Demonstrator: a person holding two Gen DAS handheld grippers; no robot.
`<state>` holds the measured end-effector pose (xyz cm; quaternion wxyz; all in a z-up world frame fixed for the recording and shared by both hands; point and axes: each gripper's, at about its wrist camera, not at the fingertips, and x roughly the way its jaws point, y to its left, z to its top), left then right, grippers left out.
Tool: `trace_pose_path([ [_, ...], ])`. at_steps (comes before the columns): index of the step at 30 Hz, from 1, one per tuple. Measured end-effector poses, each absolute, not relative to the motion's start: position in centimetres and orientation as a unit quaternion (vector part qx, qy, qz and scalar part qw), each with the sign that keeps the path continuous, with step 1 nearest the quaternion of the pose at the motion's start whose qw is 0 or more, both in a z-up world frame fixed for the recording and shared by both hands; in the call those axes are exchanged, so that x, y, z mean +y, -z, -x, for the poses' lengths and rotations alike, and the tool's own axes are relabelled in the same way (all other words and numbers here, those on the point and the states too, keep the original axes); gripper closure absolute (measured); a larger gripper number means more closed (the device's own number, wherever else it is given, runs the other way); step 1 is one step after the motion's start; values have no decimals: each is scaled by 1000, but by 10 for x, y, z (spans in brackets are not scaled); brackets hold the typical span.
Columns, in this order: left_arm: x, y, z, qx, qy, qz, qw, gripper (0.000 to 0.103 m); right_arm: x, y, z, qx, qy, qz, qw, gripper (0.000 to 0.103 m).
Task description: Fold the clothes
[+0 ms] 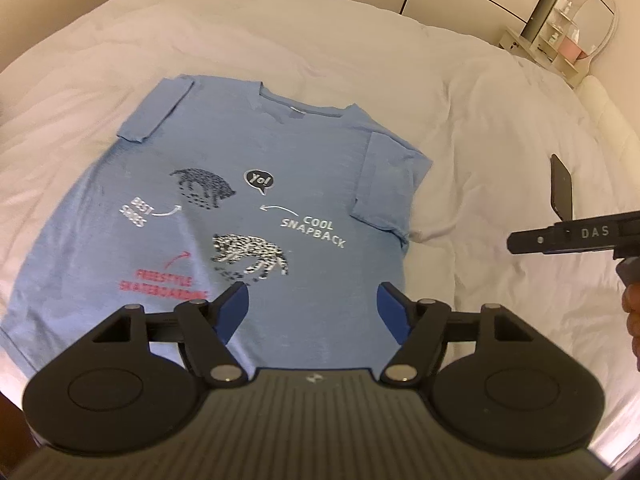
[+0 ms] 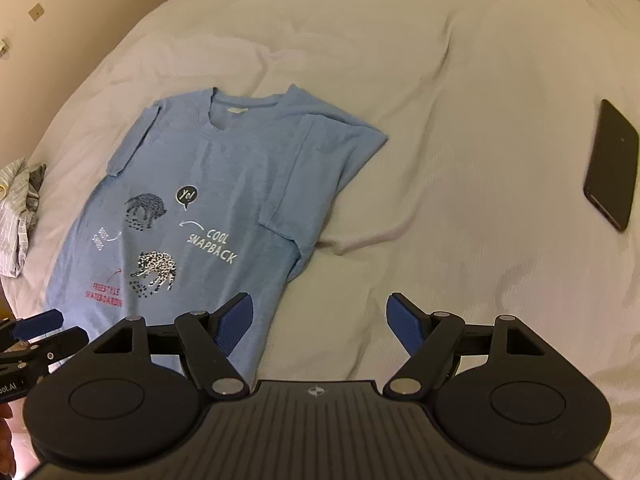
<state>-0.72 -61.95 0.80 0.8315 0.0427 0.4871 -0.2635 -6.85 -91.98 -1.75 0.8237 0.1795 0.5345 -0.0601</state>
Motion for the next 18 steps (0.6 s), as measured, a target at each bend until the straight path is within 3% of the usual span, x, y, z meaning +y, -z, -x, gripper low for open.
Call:
trace_pose_path([
  [8, -570, -18, -11, 462, 310, -96, 826, 31, -882, 5, 87, 523, 100, -183, 827, 26],
  [18, -441, 1, -9, 397, 382, -320, 771, 26, -765, 2, 128, 509, 101, -132, 845, 24],
])
